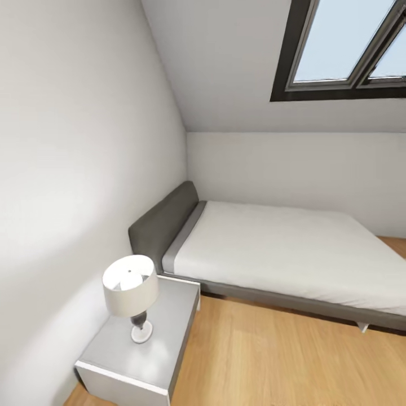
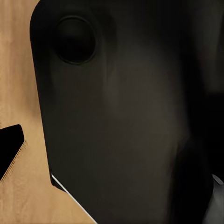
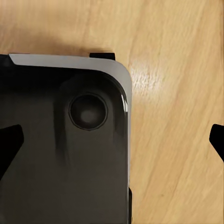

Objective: Attach the digital camera to the camera tripod in the bedroom.

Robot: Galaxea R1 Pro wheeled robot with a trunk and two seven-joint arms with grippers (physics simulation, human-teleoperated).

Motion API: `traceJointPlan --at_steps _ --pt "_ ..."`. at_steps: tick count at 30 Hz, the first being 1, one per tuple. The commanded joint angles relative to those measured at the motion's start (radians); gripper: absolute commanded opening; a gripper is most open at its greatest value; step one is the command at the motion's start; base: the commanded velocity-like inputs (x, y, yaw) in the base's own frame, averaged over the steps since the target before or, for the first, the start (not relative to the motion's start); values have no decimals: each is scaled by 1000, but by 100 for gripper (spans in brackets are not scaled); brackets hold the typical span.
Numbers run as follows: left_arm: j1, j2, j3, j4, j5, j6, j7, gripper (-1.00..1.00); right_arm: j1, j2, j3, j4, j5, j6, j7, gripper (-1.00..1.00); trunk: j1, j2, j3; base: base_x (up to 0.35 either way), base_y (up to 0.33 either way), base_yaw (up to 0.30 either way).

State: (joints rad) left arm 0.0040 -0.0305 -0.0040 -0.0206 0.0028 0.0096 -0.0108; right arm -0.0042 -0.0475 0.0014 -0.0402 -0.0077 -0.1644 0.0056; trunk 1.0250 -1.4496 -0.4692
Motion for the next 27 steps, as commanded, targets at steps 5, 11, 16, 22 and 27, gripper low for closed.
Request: traceJointPlan --at_steps 5,11,16,22,27 --pt "1 1 -1 -2 0 1 0 100 0 0 0 0 -1 -31 1 100 0 0 -1 0 0 -300" --pt "0 1 -1 -2 0 1 0 100 0 0 0 0 -3 -47 1 100 0 0 -1 0 0 -300" --pt "0 1 -1 -2 0 1 0 100 0 0 0 0 -3 -47 1 100 0 0 -1 0 0 -300" --pt "0 1 -1 -2 0 1 0 100 0 0 0 0 -3 -47 1 100 0 0 -1 0 0 -300" --pt "0 1 -1 -1 0 1 1 100 0 0 0 0 -3 -47 1 100 0 0 -1 0 0 -300"
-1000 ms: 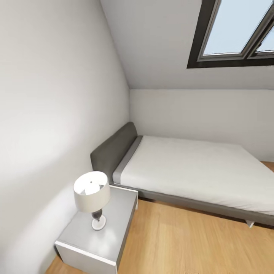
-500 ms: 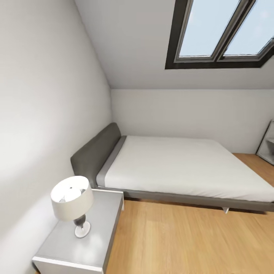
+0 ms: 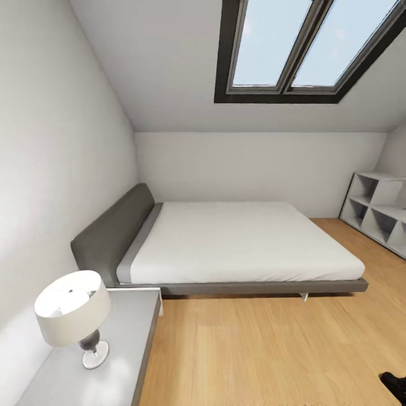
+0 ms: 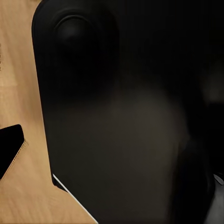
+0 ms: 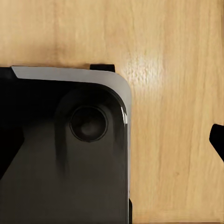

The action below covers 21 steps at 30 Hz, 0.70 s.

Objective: Attach the digital camera to the camera tripod in the bedroom.

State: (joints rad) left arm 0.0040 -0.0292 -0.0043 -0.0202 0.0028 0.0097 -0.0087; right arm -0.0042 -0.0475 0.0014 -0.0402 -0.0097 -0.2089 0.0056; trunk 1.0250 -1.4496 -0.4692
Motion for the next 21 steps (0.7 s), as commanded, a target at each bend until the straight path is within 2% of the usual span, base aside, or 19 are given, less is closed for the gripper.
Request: traceJointPlan --at_steps 1,13,21 --pt "1 0 0 -2 0 1 -1 100 0 0 0 0 -1 -3 1 100 0 0 -1 0 0 -300" --pt "0 0 0 -2 0 1 1 100 0 0 0 0 -1 -3 1 100 0 0 -1 4 0 -300" --pt "0 1 0 -2 -1 1 1 100 0 0 0 0 -1 -3 1 100 0 0 -1 106 0 -300"
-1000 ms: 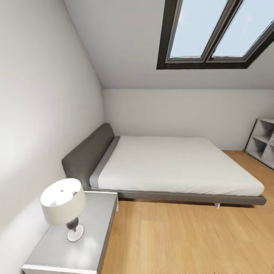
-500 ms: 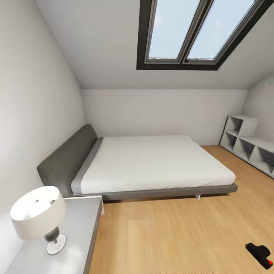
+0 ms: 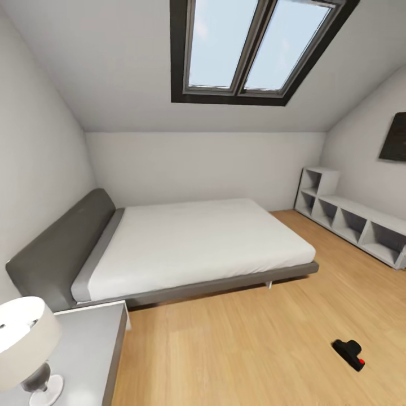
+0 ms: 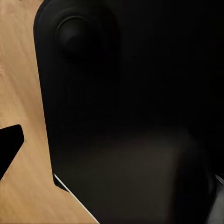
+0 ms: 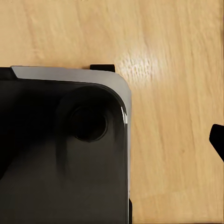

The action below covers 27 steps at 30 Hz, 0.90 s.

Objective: Attach the digital camera to the camera tripod in the bedroom.

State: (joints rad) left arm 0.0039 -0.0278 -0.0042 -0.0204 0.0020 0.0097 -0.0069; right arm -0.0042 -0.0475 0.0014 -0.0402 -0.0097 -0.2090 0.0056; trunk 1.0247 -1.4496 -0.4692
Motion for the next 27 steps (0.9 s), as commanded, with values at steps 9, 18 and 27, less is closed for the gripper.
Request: traceJointPlan --at_steps 9,18,27 --pt "1 0 0 -2 1 1 -1 100 0 0 0 0 -1 -3 1 100 0 0 -1 186 0 -300" --pt "0 0 0 -2 1 1 -1 100 0 0 0 0 -1 -3 1 100 0 0 -1 242 0 -300" --pt "0 0 0 -2 1 1 -1 100 0 0 0 0 -1 -3 1 100 0 0 -1 266 0 -300"
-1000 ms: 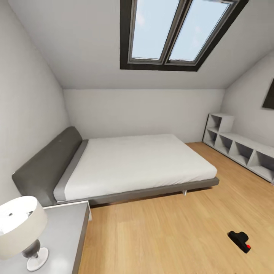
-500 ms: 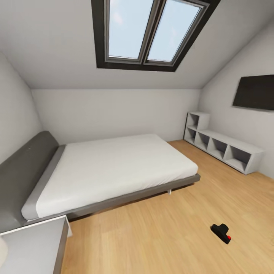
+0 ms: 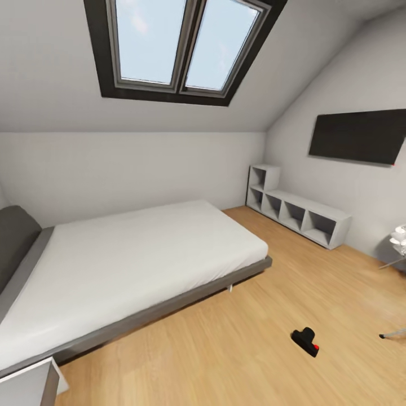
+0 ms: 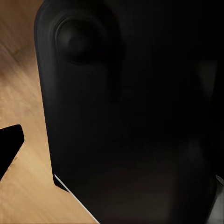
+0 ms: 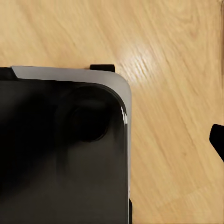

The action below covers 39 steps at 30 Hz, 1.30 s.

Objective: Attach the digital camera to the camera tripod in the bedroom.

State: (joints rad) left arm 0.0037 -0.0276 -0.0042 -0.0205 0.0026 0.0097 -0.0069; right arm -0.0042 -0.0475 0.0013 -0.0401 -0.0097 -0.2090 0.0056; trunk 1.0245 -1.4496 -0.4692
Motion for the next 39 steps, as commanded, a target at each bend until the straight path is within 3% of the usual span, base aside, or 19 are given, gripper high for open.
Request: traceJointPlan --at_steps 1,39 --pt "1 0 0 -2 0 1 -1 100 0 0 0 0 -1 -3 1 100 0 0 -1 271 0 -300" --pt "1 1 1 -2 1 1 -1 100 0 0 0 0 -1 -3 1 100 0 0 -1 271 23 -300"
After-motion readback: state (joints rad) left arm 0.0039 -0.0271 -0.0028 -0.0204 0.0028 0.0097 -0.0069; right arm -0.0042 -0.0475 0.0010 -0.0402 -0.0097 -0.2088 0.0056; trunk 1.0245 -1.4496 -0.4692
